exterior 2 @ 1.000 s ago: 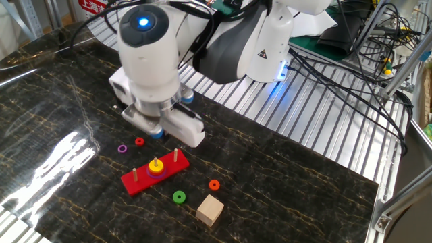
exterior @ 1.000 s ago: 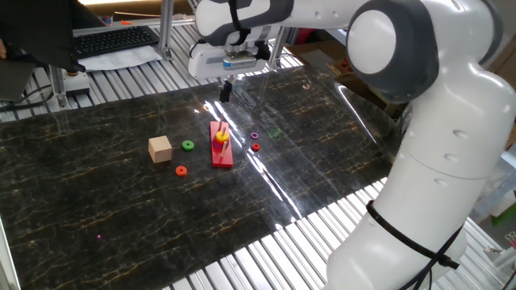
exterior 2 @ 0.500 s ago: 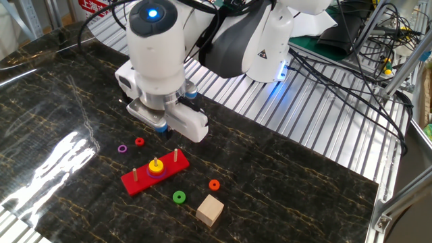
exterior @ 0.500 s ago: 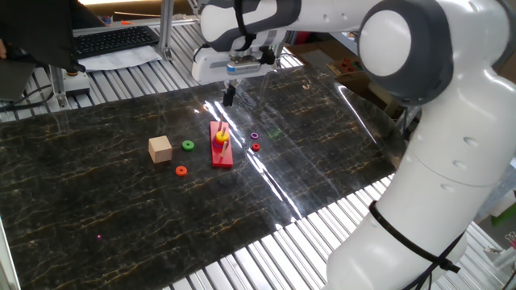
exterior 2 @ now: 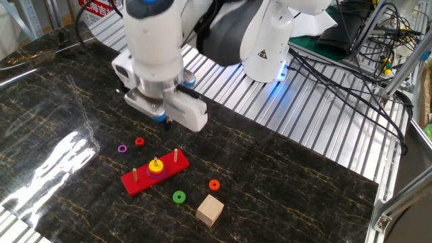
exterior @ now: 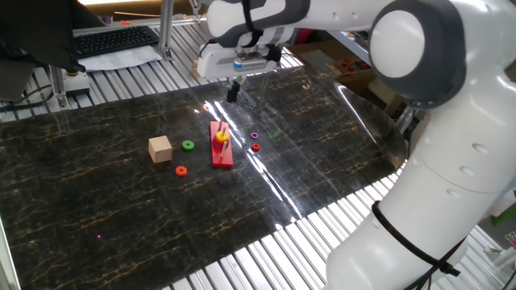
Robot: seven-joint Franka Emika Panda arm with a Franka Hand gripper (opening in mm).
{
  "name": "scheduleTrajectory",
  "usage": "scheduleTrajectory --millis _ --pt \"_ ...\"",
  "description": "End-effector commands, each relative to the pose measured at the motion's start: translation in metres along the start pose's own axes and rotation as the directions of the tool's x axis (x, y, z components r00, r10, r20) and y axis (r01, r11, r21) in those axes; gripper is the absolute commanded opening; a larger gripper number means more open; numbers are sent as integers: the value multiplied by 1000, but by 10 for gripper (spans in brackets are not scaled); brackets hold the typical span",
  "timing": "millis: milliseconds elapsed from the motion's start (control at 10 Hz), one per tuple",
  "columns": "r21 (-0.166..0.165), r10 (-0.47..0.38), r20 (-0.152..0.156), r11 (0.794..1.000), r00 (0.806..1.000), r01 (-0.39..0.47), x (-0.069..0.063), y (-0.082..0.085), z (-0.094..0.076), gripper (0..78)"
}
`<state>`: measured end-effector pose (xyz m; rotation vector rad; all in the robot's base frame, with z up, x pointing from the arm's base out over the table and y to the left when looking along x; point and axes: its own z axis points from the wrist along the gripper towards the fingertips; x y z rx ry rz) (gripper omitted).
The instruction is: Take out one Hanoi block and throw it aside
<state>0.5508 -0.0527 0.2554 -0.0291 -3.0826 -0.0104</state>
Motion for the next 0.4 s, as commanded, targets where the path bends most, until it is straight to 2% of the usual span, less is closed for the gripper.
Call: scheduleTrajectory --millis 100,400 --pt "-3 6 30 1000 1000 -6 2 -3 -4 11" --pt "1 22 26 1000 999 -22 2 -3 -4 11"
